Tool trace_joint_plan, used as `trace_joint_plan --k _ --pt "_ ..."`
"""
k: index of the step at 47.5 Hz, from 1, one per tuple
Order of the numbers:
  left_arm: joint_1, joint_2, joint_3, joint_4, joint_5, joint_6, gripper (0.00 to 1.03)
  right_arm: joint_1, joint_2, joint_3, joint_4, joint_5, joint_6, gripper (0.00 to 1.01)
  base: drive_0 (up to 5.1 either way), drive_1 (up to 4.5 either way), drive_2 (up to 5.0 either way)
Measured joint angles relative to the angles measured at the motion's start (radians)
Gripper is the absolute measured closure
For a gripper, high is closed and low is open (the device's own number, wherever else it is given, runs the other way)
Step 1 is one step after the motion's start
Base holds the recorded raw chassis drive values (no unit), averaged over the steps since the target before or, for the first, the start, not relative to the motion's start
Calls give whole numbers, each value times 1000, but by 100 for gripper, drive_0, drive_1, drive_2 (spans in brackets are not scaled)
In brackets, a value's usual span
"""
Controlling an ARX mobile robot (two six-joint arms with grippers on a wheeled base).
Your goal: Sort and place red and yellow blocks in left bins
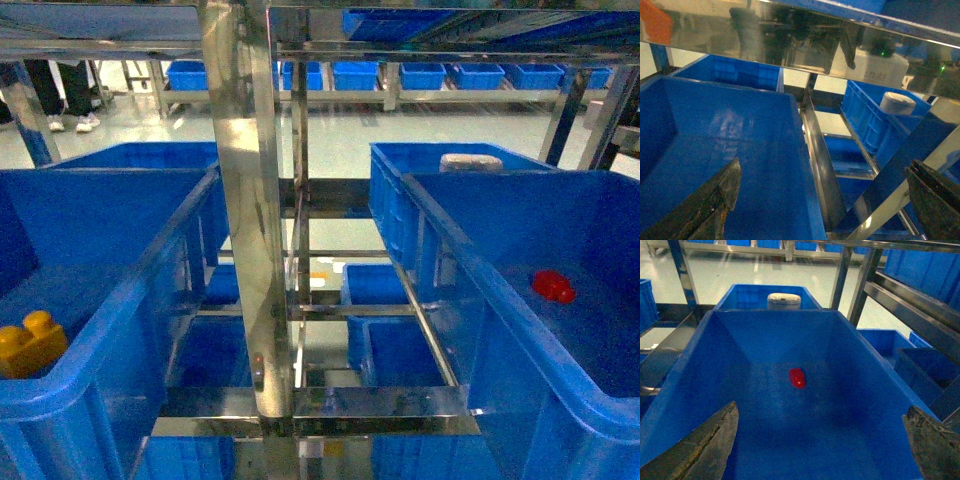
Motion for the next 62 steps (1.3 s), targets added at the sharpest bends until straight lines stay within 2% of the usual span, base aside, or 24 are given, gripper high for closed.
trace_joint_plan --k 9,11,13,15,18,19,20,21,25,29,30,31,32,36,40,44,47,62 --pt "5 3 -2 0 -11 -7 5 0 2 -2 14 -3 2 3 0 0 0" --pt "5 3 -2 0 -12 -7 5 -8 21 -35 157 -49 17 9 0 0 0" --pt "5 3 -10 34 -9 1 6 -6 21 -56 214 -79 28 14 0 0 0" --pt "18 -7 -59 163 8 53 15 -6 6 -104 288 -97 39 24 0 0 0" --pt "28 -31 -110 225 23 105 24 0 -18 -135 303 -100 45 31 0 0 0" --pt "30 -37 -119 230 26 118 26 7 -31 -145 300 -93 48 35 0 0 0" --pt "35 -53 -145 241 31 143 31 30 -50 -156 295 -56 50 40 0 0 0" --pt "41 -63 -159 241 34 157 35 46 -63 -162 293 -42 54 44 0 0 0" --pt "59 -97 -199 243 50 189 49 77 -117 -184 277 -40 55 59 0 0 0" --pt "71 -129 -225 243 59 205 62 78 -154 -201 257 -34 56 71 0 0 0" --pt "83 -138 -233 242 73 205 66 77 -166 -208 248 -33 56 75 0 0 0" --pt "112 -153 -244 239 117 209 71 75 -182 -217 236 -32 56 81 0 0 0" --pt "140 -167 -256 237 137 213 77 72 -200 -227 224 -33 56 86 0 0 0" --pt "163 -197 -278 230 139 212 89 72 -244 -243 199 -32 56 99 0 0 0" --pt "160 -233 -299 216 152 212 102 72 -290 -257 166 -31 58 99 0 0 0" --pt "156 -272 -324 198 152 214 101 72 -348 -273 135 -31 59 99 0 0 0" --pt "158 -298 -336 183 151 214 101 72 -345 -301 189 -31 60 99 0 0 0" --pt "158 -440 -381 92 152 215 101 72 -560 -310 -32 -31 60 99 0 0 0"
